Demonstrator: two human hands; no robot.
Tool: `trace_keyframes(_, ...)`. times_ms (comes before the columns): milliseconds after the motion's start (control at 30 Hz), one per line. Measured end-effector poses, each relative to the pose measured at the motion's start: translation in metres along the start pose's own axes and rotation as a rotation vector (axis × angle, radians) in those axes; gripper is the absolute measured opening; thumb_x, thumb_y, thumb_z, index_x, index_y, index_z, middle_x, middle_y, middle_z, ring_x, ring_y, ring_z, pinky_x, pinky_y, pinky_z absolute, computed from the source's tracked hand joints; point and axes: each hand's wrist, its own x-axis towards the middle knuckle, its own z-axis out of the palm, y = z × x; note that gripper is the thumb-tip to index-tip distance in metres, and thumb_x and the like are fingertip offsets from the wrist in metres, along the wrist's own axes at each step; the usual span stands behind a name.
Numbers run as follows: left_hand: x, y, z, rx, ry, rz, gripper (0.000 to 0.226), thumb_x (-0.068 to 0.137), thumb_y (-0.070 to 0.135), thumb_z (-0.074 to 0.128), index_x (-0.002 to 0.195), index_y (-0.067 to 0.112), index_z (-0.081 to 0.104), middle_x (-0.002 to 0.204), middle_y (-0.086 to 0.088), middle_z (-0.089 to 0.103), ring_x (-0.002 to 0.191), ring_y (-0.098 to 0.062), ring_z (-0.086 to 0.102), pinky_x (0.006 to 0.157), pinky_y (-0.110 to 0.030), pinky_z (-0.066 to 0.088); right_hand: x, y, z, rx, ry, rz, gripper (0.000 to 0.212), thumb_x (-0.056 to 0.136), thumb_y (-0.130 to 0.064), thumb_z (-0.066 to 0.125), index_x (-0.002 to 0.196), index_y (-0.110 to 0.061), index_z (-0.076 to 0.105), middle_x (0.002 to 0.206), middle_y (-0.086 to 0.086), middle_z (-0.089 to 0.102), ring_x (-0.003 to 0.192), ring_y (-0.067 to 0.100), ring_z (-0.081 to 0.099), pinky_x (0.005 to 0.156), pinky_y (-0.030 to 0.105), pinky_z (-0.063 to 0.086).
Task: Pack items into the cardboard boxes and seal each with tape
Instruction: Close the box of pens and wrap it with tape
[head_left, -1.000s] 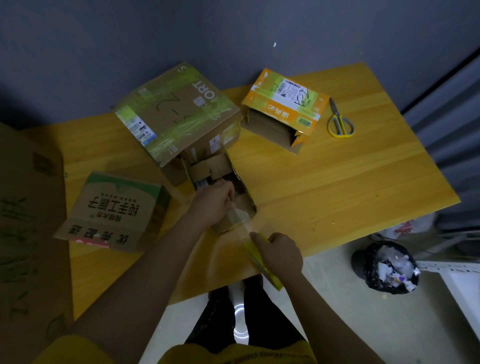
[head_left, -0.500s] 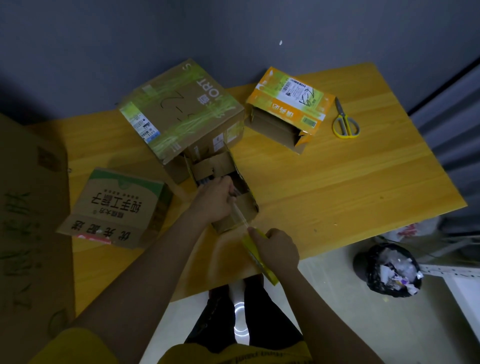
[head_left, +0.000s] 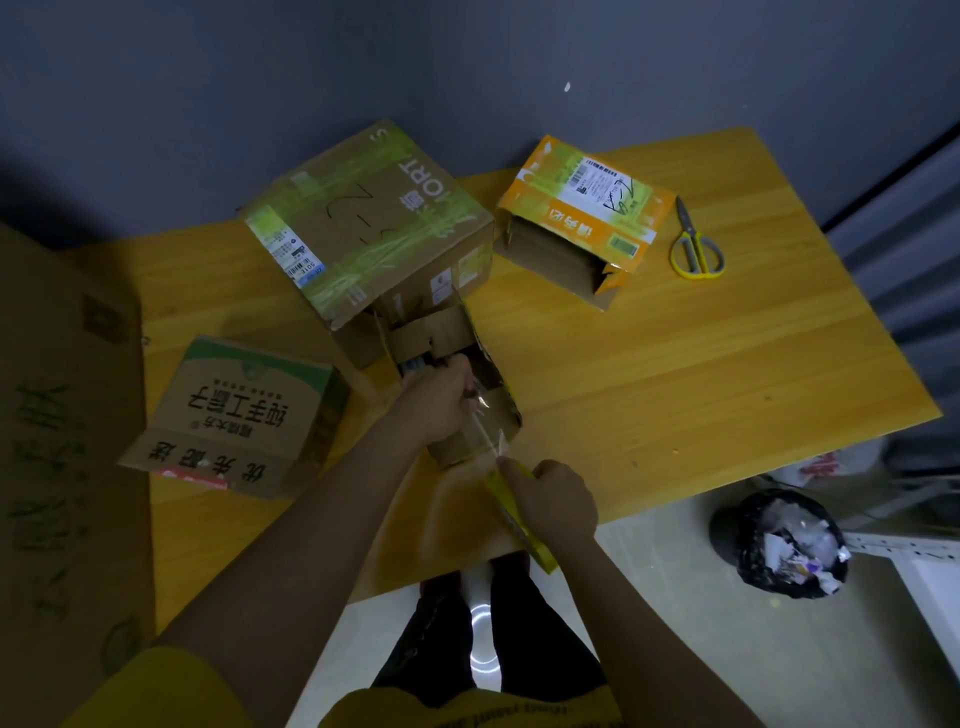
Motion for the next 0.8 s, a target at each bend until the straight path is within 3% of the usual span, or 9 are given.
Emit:
trace_keyframes(300,-0.0021,0.0024,-0.0008,0.028,-0.007,0.023,0.010,0.100,0.020,0.044,0.095,0.018,0.035,0.079,-0.007,0.050,0.072,-0.025,0.045,0.067,-0.036,0.027,0.0015,0.0008,0.0004,-0.004,0.006,-0.003,0.054,0.087,-0.064,0.051,0.062,-0.017,0.041,0.065,-0.001,0.041,0.070,0.022,0.049,0.064,0.030,0.035)
trace_keyframes(500,-0.0042,0.0012,0.0001,0.032,0.009,0.036,0.010,0.099,0.019,0.045,0.096,0.018,0.036,0.087,-0.012,0.057,0.080,-0.029,0.054,0.067,-0.037,0.031,0.0006,0.0028,0.0019,-0.021,0.017,-0.019,0.054,0.086,-0.065,0.051,0.063,-0.016,0.044,0.068,-0.001,0.044,0.072,0.022,0.052,0.065,0.030,0.037)
trace_keyframes(633,-0.0048,-0.0020,0.0042,0.002,0.000,0.025,0.011,0.100,0.020,0.045,0.095,0.018,0.035,0.087,-0.012,0.053,0.071,-0.024,0.045,0.064,-0.036,0.029,-0.0008,0.0025,0.0016,-0.012,0.023,-0.018,0.054,0.087,-0.064,0.052,0.062,-0.016,0.042,0.065,-0.002,0.042,0.069,0.021,0.050,0.063,0.030,0.035)
trace_keyframes(800,-0.0059,-0.0002,0.0063,-0.015,0.054,0.003,0.010,0.099,0.015,0.045,0.095,0.017,0.036,0.076,0.000,0.041,0.070,-0.020,0.039,0.063,-0.034,0.024,0.0003,0.0016,0.0040,-0.025,0.024,-0.018,0.054,0.087,-0.064,0.051,0.062,-0.017,0.042,0.064,-0.002,0.041,0.068,0.021,0.049,0.061,0.029,0.034)
